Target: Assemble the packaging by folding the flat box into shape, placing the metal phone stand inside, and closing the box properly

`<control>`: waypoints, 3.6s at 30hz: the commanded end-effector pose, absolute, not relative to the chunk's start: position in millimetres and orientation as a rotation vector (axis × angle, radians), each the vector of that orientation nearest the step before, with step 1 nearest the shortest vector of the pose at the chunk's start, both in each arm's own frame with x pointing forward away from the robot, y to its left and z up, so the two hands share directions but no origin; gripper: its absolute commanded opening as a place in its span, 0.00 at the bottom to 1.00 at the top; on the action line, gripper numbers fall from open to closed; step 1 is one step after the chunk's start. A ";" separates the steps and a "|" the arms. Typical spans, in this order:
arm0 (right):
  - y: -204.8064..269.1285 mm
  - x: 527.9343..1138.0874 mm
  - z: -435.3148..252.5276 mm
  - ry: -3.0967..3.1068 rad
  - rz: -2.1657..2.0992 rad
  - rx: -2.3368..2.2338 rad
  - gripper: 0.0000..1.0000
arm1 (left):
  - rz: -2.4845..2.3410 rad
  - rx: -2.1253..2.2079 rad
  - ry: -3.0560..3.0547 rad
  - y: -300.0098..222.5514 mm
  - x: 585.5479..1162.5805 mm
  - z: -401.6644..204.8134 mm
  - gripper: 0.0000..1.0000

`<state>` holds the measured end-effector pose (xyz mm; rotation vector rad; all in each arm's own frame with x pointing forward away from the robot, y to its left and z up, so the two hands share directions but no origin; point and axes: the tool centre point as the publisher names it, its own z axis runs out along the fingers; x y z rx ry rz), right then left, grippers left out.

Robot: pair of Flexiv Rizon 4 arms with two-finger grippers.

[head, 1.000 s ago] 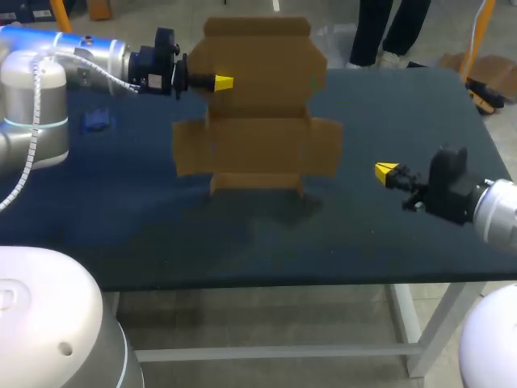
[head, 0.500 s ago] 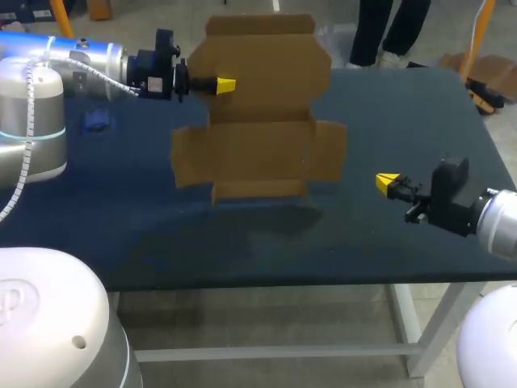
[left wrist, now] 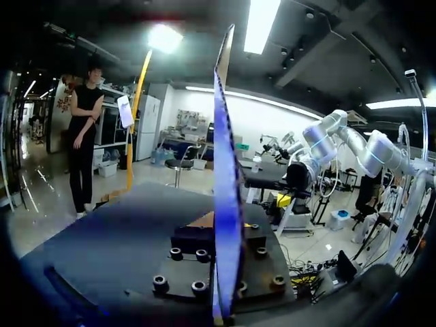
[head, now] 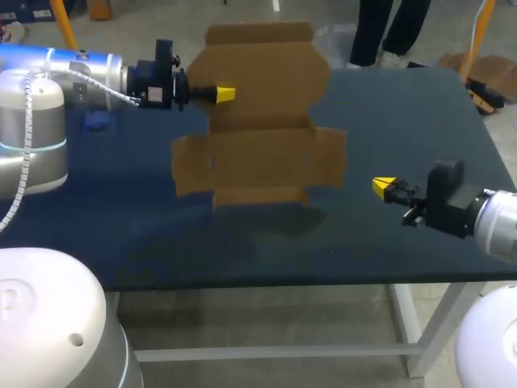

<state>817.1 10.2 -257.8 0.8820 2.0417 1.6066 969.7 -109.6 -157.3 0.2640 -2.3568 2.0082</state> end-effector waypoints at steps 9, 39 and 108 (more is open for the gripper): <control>19.8 819.7 -263.5 2.051 1.588 0.895 0.00 | 2.008 0.175 -2.320 -104.7 983.7 -168.5 0.00; 49.5 825.8 -279.5 2.106 1.578 0.874 0.00 | 1.987 0.013 -2.324 -111.6 979.5 -182.9 0.00; 135.6 856.4 -334.5 2.145 1.633 0.964 0.00 | 1.959 0.059 -2.343 -106.4 943.9 -198.9 0.00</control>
